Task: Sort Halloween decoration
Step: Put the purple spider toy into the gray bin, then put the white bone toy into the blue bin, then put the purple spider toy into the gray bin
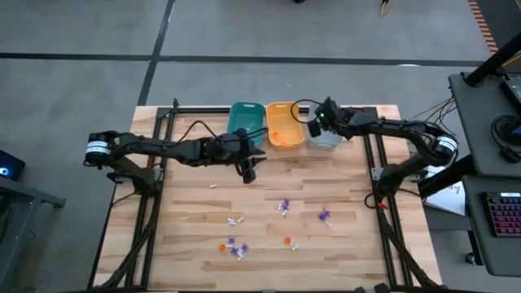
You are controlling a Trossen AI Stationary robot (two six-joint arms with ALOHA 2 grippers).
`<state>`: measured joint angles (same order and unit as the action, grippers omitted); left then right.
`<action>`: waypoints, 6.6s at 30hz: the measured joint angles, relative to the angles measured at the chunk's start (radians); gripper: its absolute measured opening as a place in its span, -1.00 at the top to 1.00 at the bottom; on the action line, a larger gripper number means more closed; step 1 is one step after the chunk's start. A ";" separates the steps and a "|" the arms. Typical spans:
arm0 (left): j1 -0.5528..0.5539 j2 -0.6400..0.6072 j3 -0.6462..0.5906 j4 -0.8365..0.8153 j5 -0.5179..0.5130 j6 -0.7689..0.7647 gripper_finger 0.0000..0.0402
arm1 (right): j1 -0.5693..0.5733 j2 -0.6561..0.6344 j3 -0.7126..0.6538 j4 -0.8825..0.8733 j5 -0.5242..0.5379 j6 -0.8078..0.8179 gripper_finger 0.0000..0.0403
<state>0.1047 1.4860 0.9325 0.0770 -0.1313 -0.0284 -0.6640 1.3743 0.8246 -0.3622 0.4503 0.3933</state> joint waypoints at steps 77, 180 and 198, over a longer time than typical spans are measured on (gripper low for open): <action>-0.055 0.004 -0.222 -0.726 0.071 -0.220 0.99 | 0.354 -0.180 -0.031 0.061 -0.004 0.007 0.43; 0.510 0.420 0.755 -1.007 0.271 0.425 0.80 | 0.742 -0.183 -0.048 0.002 0.024 0.104 0.64; 0.160 0.178 0.596 -0.893 0.280 0.258 0.82 | 0.749 -0.183 -0.047 0.157 -0.217 0.127 0.64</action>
<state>0.2651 1.6637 1.5282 -0.8156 0.1490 0.2294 0.0853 1.1912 0.7780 -0.2051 0.2331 0.5203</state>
